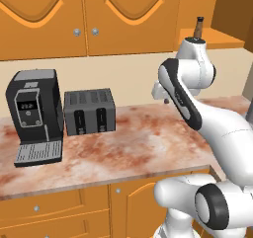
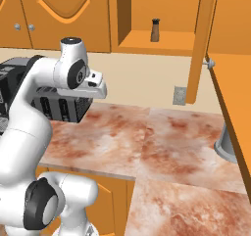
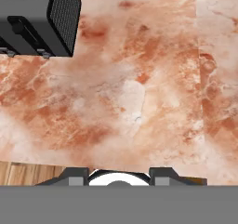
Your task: Retrieve the shaker from the cabinet and place it next the steak on a plate on the dining table.
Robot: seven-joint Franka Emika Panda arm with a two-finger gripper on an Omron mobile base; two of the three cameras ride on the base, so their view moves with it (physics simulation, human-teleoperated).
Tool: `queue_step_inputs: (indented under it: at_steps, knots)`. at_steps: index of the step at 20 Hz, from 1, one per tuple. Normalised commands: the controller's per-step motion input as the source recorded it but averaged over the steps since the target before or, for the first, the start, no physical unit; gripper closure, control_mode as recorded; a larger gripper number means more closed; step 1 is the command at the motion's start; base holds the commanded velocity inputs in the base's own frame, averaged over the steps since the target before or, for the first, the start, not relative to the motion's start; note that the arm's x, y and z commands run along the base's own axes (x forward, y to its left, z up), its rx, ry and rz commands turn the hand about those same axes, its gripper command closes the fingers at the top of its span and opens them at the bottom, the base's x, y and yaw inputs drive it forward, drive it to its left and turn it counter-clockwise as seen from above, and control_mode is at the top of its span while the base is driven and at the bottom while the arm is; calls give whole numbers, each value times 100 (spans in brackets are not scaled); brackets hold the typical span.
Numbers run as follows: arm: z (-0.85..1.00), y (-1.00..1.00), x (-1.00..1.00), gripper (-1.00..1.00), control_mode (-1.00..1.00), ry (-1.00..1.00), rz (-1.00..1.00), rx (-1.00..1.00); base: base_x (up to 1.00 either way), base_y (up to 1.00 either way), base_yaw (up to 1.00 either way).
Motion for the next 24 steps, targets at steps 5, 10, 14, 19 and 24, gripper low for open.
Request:
queue_step_inputs:
  at_steps: [5, 10, 14, 19, 24]
  knots:
    - [2, -3, -43, -100, -100, -13, -1, 0, 0, 0, 0]
    - [7, -4, -60, -100, -100, -30, -2, 0, 0, 0, 0]
    - [37, -17, -44, -100, -100, -32, 0, 1, 0, 0, 0]
    - [57, -39, -42, -100, -100, -19, 0, 4, 0, 0, 0]
    - [68, -38, -28, -100, -100, -8, 0, 5, 0, 0, 0]
